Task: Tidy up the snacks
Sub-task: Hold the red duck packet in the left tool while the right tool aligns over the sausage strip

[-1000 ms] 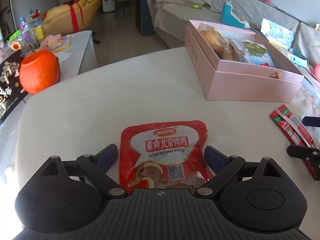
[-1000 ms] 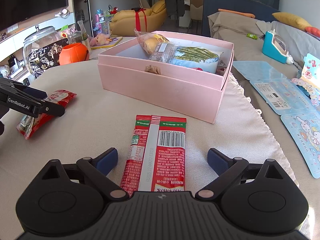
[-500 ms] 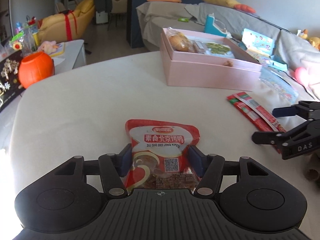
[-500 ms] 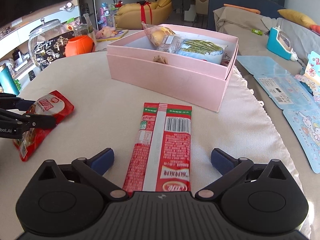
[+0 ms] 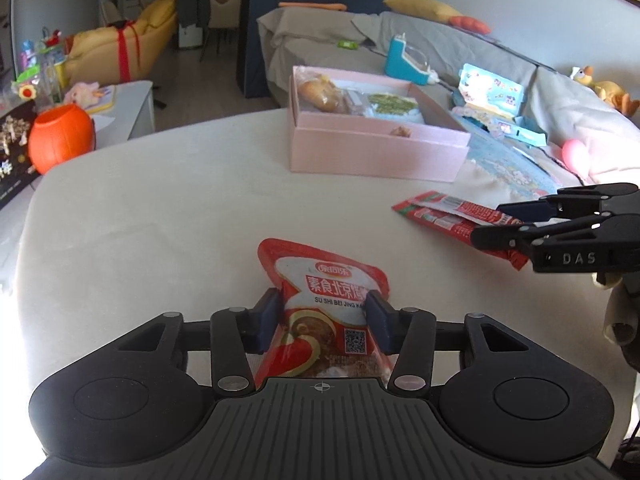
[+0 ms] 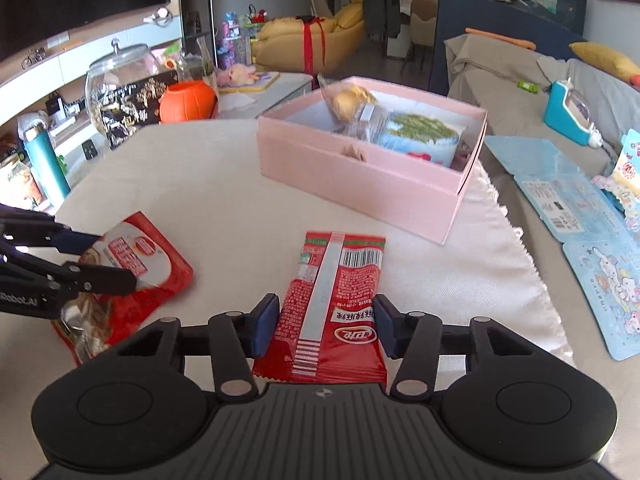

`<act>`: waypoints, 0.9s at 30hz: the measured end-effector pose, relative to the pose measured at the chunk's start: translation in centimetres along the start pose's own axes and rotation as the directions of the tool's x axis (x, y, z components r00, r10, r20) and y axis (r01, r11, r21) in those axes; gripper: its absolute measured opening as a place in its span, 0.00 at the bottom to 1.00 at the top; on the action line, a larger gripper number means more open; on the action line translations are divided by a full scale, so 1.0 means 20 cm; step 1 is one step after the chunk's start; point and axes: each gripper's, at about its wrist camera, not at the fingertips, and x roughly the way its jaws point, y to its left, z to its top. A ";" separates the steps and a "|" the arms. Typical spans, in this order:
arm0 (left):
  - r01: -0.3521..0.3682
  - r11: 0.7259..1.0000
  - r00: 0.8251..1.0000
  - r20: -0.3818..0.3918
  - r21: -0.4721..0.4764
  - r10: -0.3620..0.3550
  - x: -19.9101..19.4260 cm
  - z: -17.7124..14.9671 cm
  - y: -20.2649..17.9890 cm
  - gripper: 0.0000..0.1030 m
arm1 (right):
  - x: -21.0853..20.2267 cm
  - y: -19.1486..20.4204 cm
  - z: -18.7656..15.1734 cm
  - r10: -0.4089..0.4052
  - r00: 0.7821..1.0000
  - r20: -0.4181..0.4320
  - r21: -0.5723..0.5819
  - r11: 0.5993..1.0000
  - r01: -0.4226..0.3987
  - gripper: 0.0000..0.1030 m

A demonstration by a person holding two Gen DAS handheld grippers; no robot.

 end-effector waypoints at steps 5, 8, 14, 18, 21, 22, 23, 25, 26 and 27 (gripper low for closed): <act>-0.026 0.998 0.999 0.049 0.065 0.023 -0.06 0.06 -0.06 0.33 | -0.14 -0.06 0.05 0.008 0.998 0.058 0.015 1.000 -0.009 0.17; -0.055 0.995 0.998 0.038 0.078 0.052 -0.03 0.07 -0.07 0.36 | -0.15 -0.07 0.04 0.013 0.999 0.051 0.002 1.000 -0.013 0.20; -0.084 0.992 0.996 -0.018 0.094 0.086 0.05 0.04 -0.02 0.53 | -0.03 -0.06 -0.03 0.001 1.000 -0.014 0.037 0.999 0.000 0.69; -0.065 0.997 0.997 -0.035 0.051 0.067 0.06 0.03 0.05 0.50 | 0.09 -0.07 -0.04 0.040 0.996 -0.074 0.110 0.993 -0.032 0.71; -0.072 0.995 0.997 -0.036 0.066 0.075 0.07 0.03 0.04 0.50 | 0.15 -0.03 -0.04 0.046 0.996 -0.075 0.112 0.993 -0.037 0.79; -0.076 0.994 0.996 -0.036 0.078 0.079 0.07 0.03 0.02 0.49 | 0.16 0.00 -0.04 0.037 0.997 -0.073 0.094 0.995 -0.030 0.82; -0.085 0.992 0.995 -0.035 0.094 0.089 0.06 0.03 0.01 0.48 | 0.17 0.02 -0.04 0.024 0.997 -0.067 0.072 0.997 -0.019 0.84; -0.109 0.984 0.993 -0.033 0.143 0.115 0.06 0.04 -0.03 0.47 | 0.19 0.07 -0.06 -0.012 0.999 -0.050 0.020 1.000 0.013 0.87; -0.120 0.978 0.991 -0.032 0.171 0.127 0.06 0.04 -0.05 0.47 | 0.20 0.09 -0.07 -0.025 0.999 -0.031 0.006 1.000 0.026 0.90; -0.130 0.972 0.990 -0.031 0.195 0.139 0.06 0.04 -0.07 0.45 | 0.20 0.09 -0.07 -0.030 0.999 -0.019 0.008 1.000 0.030 0.91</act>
